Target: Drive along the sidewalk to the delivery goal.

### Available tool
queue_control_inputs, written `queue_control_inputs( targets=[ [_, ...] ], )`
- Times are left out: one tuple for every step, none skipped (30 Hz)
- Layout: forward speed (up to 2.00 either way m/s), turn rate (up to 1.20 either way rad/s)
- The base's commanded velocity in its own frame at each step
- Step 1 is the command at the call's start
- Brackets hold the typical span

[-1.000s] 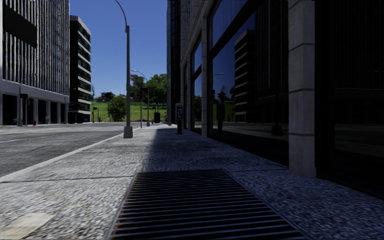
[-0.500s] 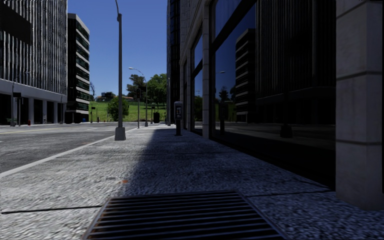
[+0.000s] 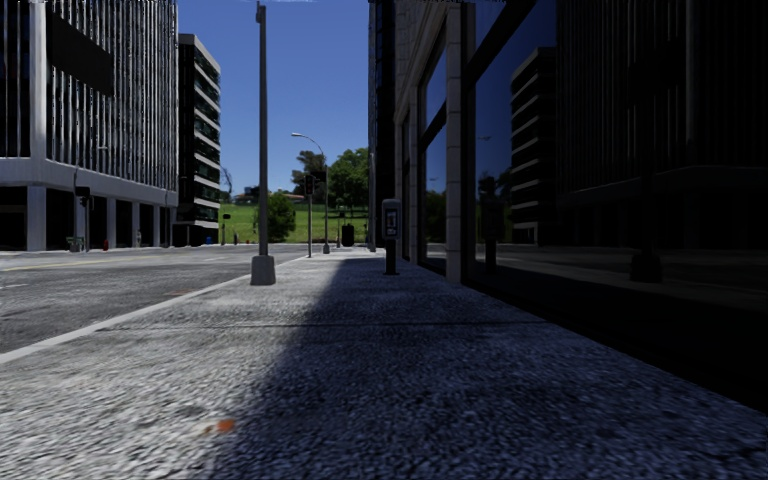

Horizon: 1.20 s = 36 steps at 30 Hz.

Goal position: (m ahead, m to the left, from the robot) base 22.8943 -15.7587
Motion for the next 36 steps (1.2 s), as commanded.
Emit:
queue_control_inputs(
  targets=[
    [1.78,0.36],
    [1.78,0.24],
    [1.78,0.18],
    [1.78,0.15],
    [1.78,0.15],
    [1.78,0.04],
    [1.78,0.0],
    [1.78,0.0],
    [1.78,0.0],
    [1.78,0.0],
    [1.78,0.0],
    [1.8,0.0],
    [1.8,0.0],
    [1.86,0.0],
    [1.9,0.0],
    [1.91,0.0],
    [1.91,0.0],
    [1.91,0.0],
    [1.88,0.0],
    [1.86,0.0],
    [1.86,0.0],
    [1.86,0.0],
    [1.86,0.0],
    [1.86,0.0],
    [1.91,0.0],
    [2.0,0.0],
    [2.0,0.0],
    [2.0,0.0],
    [2.0,0.0],
    [2.0,0.0],
    [2.0,0.0],
    [2.0,0.0],
    [2.0,0.0],
    [2.0,0.0],
    [2.0,0.0],
    [2.0,0.0]
  ],
)
